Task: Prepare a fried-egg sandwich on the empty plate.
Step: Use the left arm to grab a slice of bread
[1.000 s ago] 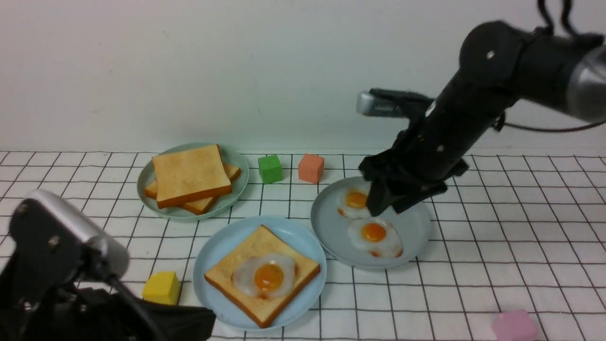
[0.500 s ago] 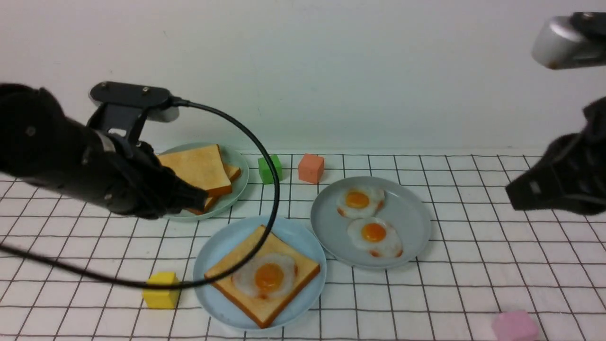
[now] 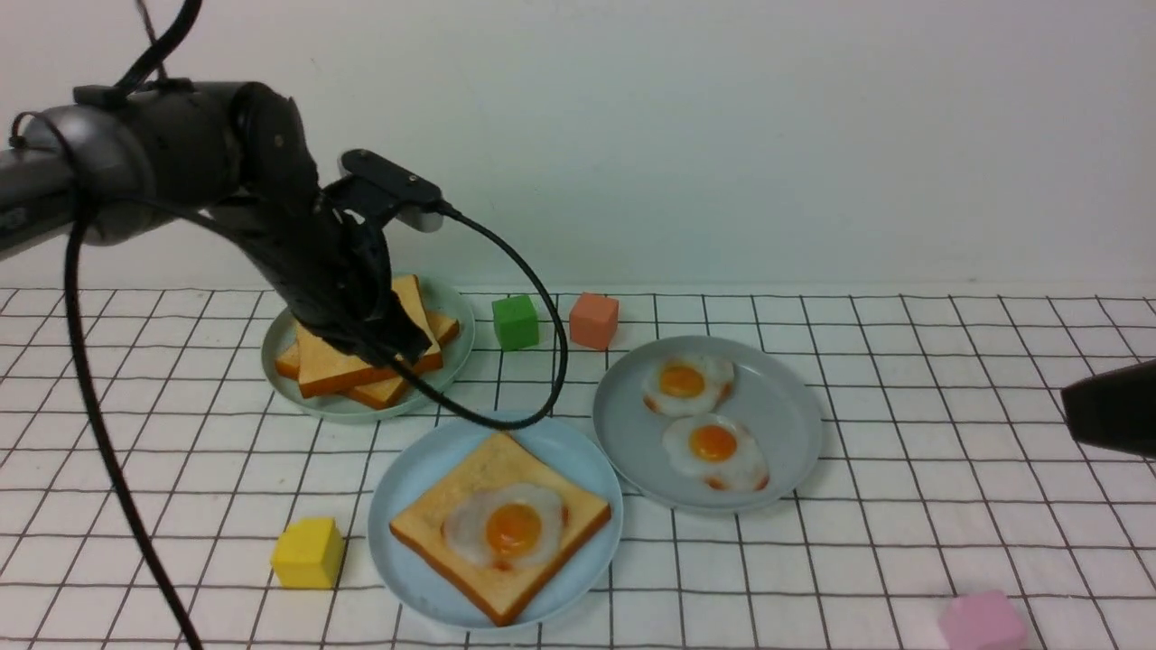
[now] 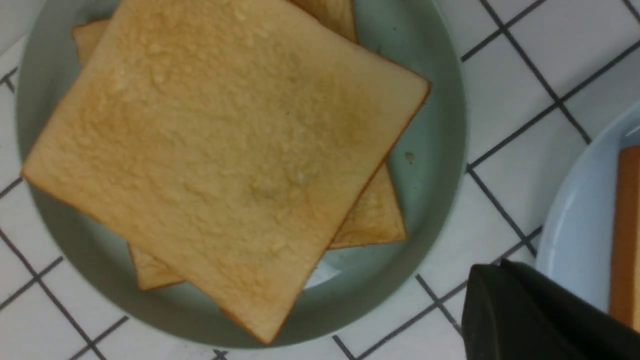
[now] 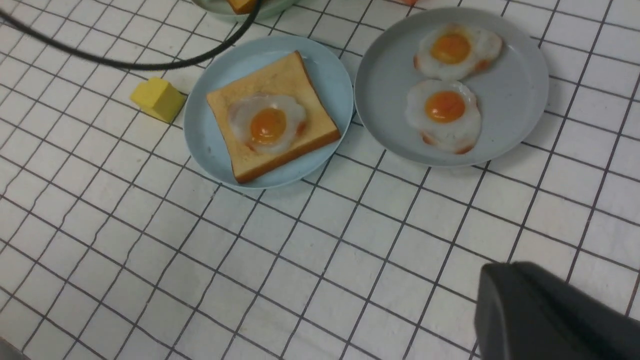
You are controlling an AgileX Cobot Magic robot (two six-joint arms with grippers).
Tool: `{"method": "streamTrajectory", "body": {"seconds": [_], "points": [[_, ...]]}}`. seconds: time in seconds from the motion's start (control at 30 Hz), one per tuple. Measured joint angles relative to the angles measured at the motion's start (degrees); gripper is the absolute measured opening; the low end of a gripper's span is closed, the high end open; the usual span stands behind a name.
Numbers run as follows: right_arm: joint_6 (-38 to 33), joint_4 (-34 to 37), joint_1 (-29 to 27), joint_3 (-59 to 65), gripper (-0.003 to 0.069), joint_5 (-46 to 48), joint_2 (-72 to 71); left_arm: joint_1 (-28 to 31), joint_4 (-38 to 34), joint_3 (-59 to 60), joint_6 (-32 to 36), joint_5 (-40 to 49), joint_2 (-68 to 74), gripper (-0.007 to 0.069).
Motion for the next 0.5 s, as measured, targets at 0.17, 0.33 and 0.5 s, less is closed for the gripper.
{"method": "streamTrajectory", "body": {"seconds": [0.17,0.33,0.5], "points": [[0.0,0.0,0.0,0.0,0.0007,0.6,0.0,0.5,2.0,-4.8,4.7,1.3,3.8,0.0036],[0.0,0.0,0.0,0.0,0.0009,0.7,0.0,0.5,2.0,-5.1,9.2,-2.3,4.5,0.0244],[0.0,0.0,0.0,0.0,0.0014,0.7,0.0,0.5,2.5,-5.3,9.9,-3.8,7.2,0.0442]]}}
